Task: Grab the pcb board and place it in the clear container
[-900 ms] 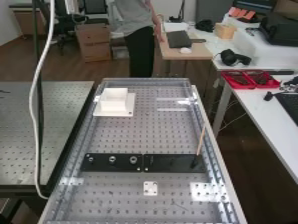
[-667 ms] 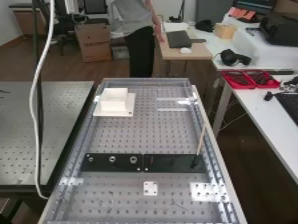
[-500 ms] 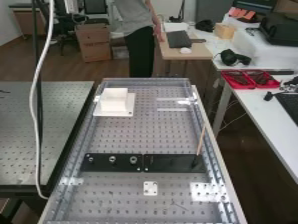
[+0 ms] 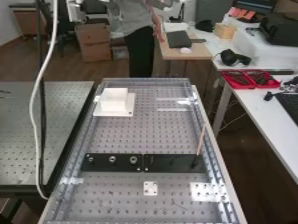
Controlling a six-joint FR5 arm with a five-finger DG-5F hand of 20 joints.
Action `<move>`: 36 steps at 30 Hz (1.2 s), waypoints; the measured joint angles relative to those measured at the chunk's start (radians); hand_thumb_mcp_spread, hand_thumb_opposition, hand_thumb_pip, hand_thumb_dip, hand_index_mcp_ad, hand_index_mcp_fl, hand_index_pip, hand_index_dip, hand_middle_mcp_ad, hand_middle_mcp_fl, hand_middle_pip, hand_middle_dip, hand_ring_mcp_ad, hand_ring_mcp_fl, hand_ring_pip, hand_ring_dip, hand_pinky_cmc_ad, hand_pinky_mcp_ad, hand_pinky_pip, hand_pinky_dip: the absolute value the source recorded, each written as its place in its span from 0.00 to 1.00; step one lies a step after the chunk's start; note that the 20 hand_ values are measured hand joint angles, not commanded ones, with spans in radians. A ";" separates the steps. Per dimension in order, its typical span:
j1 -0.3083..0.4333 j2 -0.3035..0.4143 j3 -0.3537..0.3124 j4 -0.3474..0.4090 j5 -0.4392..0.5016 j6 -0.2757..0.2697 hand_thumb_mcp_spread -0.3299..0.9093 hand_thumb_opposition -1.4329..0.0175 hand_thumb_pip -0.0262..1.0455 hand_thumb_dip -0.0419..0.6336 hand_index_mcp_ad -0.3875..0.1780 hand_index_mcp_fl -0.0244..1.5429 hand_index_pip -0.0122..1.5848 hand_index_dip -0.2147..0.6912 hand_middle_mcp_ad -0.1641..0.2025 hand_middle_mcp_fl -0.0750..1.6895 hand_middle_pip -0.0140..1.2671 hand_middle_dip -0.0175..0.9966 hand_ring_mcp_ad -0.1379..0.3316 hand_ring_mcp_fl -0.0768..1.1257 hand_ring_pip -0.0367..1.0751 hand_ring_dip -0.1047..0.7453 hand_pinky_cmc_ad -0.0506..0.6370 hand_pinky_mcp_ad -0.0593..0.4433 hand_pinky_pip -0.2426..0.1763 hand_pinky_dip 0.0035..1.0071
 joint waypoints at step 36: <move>0.055 -0.105 -0.240 0.207 0.446 0.241 0.35 0.46 0.26 0.07 0.84 0.04 0.06 0.41 0.69 0.07 0.13 0.04 0.78 0.12 0.12 0.09 0.50 0.58 0.28 0.38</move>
